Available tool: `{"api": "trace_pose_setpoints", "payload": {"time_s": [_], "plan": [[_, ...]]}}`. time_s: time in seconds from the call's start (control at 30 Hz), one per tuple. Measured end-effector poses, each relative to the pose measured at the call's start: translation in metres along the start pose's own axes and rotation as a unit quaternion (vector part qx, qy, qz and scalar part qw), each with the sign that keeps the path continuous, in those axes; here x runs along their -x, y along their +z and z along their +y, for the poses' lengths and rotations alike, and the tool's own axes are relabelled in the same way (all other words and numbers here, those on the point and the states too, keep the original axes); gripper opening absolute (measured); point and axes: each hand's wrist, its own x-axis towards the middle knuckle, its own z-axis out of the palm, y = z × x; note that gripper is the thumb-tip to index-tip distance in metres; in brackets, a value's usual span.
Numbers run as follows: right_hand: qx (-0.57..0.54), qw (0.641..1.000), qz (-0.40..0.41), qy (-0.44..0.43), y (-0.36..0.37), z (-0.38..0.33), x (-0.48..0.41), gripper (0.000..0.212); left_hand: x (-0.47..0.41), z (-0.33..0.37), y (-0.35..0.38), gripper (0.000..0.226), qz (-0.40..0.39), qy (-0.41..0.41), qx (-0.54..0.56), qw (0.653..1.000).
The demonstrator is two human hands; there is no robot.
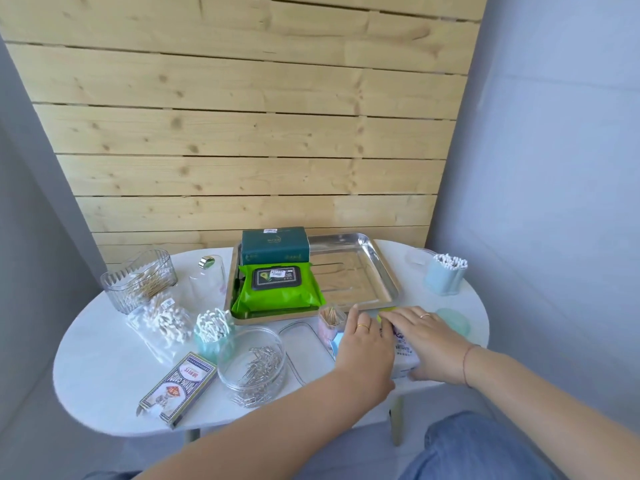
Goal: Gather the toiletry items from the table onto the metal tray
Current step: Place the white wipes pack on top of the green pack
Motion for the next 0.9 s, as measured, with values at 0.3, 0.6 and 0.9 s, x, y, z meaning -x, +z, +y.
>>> {"api": "trace_pose_setpoints", "payload": {"time_s": [0.3, 0.6, 0.9], "plan": [[-0.019, 0.999, 0.025, 0.013, 0.009, 0.003, -0.004, 0.075, -0.009, 0.003, 0.003, 0.075, 0.027, -0.034, 0.03, 0.999], [-0.124, 0.99, 0.067, 0.005, -0.06, 0.001, 0.028, 0.067, 0.004, -0.012, -0.042, 0.065, 0.157, -0.013, 0.138, 0.978], [-0.219, 0.963, 0.155, -0.024, -0.118, -0.058, -0.11, 0.076, -0.012, -0.169, -0.083, 0.075, 0.146, -0.115, 0.189, 0.964]]}}
